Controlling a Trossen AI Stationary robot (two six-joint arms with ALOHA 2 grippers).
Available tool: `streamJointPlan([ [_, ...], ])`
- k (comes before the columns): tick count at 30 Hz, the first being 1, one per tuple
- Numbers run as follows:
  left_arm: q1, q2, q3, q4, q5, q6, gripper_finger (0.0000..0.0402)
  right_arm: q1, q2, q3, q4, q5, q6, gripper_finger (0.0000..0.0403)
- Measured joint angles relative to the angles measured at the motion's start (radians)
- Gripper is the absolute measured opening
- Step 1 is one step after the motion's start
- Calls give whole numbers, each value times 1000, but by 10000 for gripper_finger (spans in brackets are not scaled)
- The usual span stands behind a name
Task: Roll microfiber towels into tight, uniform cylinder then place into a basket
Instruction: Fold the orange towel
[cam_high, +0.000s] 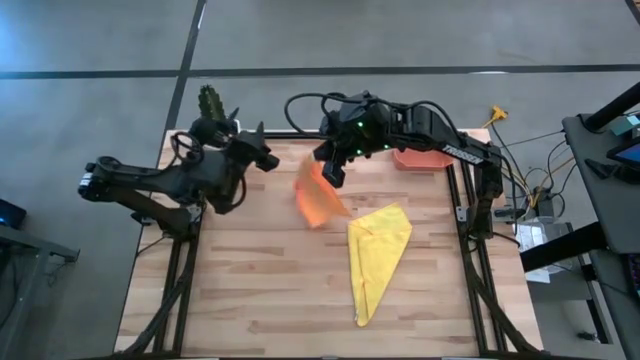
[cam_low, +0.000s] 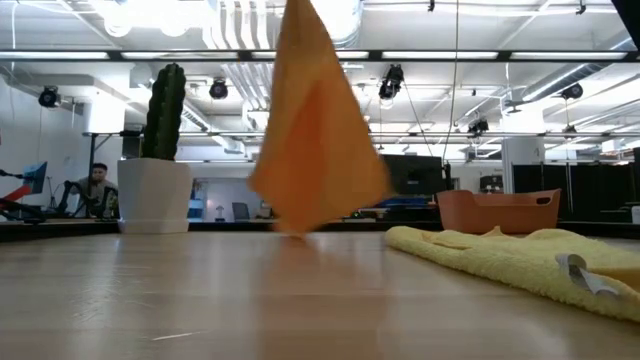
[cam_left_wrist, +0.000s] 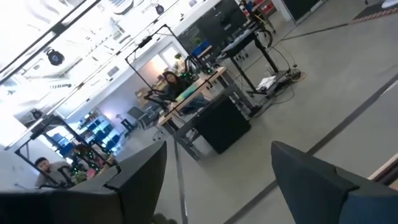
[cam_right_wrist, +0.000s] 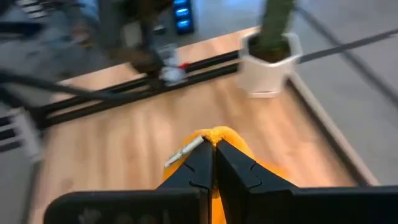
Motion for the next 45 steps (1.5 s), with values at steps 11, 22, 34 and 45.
streamJointPlan([
  [11, -94, 11, 6, 29, 121, -309, 272, -41, 27, 2, -54, 109, 220, 9],
  [22, -172, 162, 1, 16, 10, -285, 272, -66, 94, 0, -169, 14, 292, 9],
  [34, -180, 30, -26, -10, 138, -375, 263, -36, -1, 0, -168, -10, 182, 9],
  [45, -30, -192, -239, -357, 1071, -1226, 221, -36, -14, 0, -168, -4, 182, 9],
])
